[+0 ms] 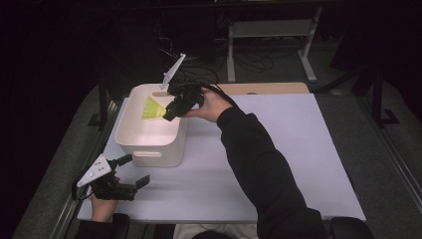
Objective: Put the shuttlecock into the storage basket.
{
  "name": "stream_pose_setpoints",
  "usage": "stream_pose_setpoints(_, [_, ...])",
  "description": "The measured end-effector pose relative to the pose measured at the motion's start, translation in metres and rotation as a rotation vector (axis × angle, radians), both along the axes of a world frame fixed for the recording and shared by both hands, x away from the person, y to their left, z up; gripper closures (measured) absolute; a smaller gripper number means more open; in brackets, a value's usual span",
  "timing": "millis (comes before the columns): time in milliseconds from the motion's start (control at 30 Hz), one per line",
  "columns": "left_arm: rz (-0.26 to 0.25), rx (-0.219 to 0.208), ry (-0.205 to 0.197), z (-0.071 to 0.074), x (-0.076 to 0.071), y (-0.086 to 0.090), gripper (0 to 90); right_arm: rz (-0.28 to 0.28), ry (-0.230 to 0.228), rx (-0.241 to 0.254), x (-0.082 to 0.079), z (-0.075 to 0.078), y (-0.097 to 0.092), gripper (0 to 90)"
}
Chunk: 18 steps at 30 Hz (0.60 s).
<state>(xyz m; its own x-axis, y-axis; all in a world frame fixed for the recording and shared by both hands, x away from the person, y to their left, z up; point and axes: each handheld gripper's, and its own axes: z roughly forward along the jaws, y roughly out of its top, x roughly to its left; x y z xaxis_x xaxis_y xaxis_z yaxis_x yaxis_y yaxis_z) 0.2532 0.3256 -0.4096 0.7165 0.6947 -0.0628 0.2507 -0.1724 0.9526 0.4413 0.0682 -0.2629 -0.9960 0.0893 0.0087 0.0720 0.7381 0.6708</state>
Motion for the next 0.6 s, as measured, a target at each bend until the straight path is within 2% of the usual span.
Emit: stream_pose_setpoints(600, [-0.001, -0.001, -0.001, 0.0, 0.0, 0.0, 0.0, 0.04, 0.039, -0.024, 0.0, -0.022, 0.022, 62.9])
